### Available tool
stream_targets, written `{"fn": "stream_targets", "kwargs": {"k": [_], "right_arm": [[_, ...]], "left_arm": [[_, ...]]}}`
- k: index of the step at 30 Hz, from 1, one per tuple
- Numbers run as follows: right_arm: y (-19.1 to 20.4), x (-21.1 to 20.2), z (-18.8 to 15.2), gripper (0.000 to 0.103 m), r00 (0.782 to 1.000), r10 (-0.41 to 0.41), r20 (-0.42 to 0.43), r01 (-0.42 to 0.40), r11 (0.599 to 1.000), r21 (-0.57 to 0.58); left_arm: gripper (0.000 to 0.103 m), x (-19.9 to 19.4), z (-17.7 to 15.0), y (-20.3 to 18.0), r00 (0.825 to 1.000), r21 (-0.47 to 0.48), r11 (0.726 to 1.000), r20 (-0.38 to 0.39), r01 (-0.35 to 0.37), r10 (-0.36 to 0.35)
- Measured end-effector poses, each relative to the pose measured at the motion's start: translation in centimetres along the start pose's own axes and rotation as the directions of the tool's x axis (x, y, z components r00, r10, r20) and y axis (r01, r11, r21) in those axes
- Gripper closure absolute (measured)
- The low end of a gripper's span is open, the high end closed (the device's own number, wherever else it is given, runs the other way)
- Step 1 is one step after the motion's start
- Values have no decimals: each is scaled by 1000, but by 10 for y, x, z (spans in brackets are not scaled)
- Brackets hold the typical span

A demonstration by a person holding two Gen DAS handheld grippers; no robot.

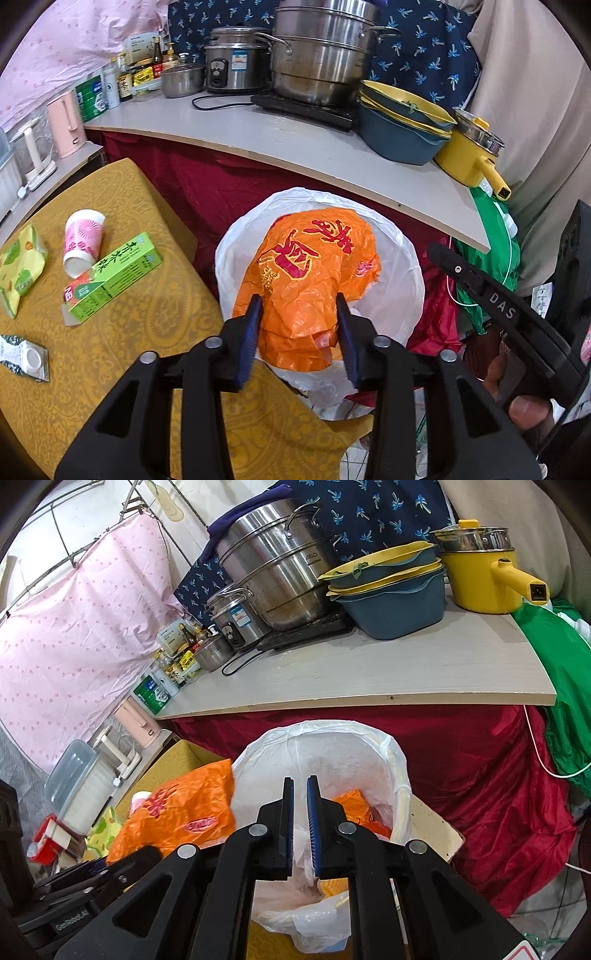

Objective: Collect trash
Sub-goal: 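Carry the snack bag and tissue over the bin and release both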

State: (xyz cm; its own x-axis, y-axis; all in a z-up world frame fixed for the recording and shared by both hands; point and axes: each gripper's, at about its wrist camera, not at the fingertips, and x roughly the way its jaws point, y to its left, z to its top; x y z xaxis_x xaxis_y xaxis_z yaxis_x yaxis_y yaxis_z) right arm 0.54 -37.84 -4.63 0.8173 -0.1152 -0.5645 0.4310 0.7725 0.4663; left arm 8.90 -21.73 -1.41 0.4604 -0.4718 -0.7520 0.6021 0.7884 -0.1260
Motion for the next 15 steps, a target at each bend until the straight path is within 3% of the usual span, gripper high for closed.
{"fn": "stream_targets", "kwargs": {"k": [1, 3, 5, 11, 15], "right_arm": [[-2, -1, 0, 92, 1000, 0, 1, 0, 1000, 2], [-4, -1, 1, 92, 1000, -2, 3, 2, 1000, 6], [-6, -2, 1, 92, 1000, -3, 6, 3, 1000, 8], [-3, -6, 1, 92, 1000, 1, 8, -1, 1000, 4], [4, -5, -1, 84, 1000, 8, 5, -8, 1000, -5]], "left_arm": [[53, 2, 0, -3, 1000, 5, 1000, 3, -4, 4], [49, 4, 2, -5, 1000, 11, 1000, 9, -4, 4], [35, 4, 3, -5, 1000, 4, 1000, 14, -6, 6], [29, -6, 7, 10, 998, -49, 998, 46, -29, 31], [26, -12, 5, 32, 996, -103, 993, 52, -61, 66]]}}
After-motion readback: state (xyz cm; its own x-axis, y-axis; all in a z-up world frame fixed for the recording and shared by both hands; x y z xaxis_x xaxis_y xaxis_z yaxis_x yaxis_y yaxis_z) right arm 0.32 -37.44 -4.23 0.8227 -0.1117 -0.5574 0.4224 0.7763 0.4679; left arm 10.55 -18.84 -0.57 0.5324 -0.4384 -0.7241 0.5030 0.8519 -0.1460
